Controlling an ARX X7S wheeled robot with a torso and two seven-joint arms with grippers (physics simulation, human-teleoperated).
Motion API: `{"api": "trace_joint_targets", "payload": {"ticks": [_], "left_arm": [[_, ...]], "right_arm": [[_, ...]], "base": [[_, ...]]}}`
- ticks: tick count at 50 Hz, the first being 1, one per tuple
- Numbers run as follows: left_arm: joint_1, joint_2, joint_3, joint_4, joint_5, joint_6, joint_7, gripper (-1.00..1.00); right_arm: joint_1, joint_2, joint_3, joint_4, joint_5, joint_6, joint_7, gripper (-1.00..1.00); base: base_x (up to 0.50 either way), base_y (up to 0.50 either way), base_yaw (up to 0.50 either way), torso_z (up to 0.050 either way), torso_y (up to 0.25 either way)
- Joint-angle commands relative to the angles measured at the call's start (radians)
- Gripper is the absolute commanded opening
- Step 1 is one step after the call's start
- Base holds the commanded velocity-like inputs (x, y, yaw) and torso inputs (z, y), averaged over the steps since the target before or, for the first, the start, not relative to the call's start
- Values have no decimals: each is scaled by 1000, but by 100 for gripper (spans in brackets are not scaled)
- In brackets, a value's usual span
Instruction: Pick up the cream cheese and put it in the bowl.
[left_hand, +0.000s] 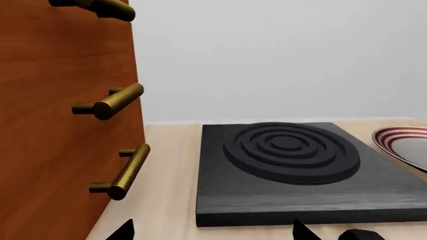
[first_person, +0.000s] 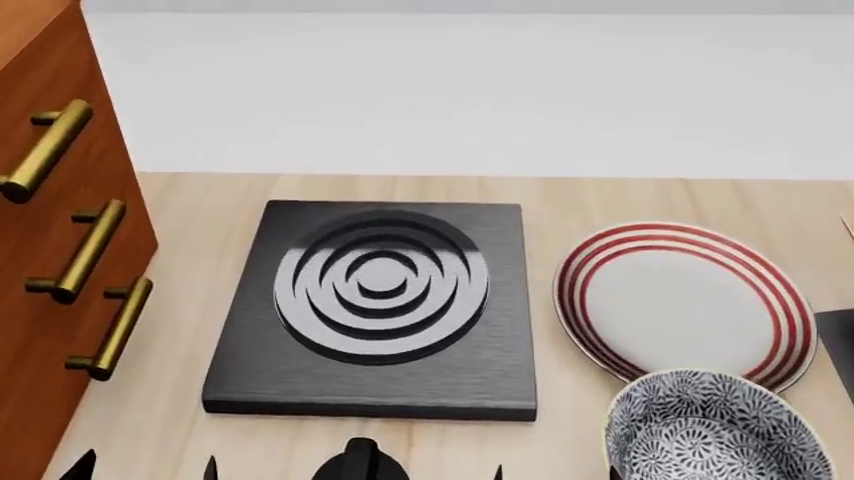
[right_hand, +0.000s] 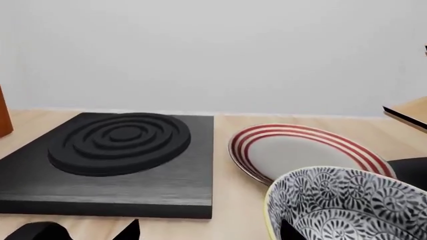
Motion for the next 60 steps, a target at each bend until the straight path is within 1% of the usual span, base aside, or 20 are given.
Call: {"api": "trace_joint_targets", "payload": {"ticks": [1,20,29,34,39,43,49,53,57,60], "left_arm": [[-1,-4,5,2,-4,-2,-4,100],[-6,-8,14,-12,-9,5,-10,100],[-25,-4,20,-30,2,-22,-30,100],[-25,-13,25,24,29,-59,-62,100],[-17,-35,21,132,20,-162,-86,100],[-7,-63,18,276,-1,-290,-103,100],[0,-97,17,455,-17,-431,-131,100],[-2,-107,14,533,-15,-472,-148,100],[-18,-121,27,625,-8,-557,-167,100],[-47,-127,7,698,-35,-646,-180,100]], "right_arm": [[1,4,-4,-2,4,3,4,100],[5,8,-11,10,14,-8,6,100],[6,8,-6,12,39,-12,1,100],[5,18,-7,-27,47,27,11,100],[-5,44,-18,-145,48,116,33,100],[-13,72,-6,-276,89,211,50,100],[-11,115,8,-452,129,354,88,100],[3,133,11,-505,135,399,99,100],[20,150,18,-566,151,460,114,100],[30,166,32,-634,180,511,125,100]], "base": [[145,0,0,0,0],[151,0,0,0,0],[34,0,0,0,0],[0,0,0,0,0],[0,0,0,0,0],[0,0,0,0,0],[0,0,0,0,2],[0,0,0,0,0],[0,0,0,0,0],[0,0,0,0,0]]}}
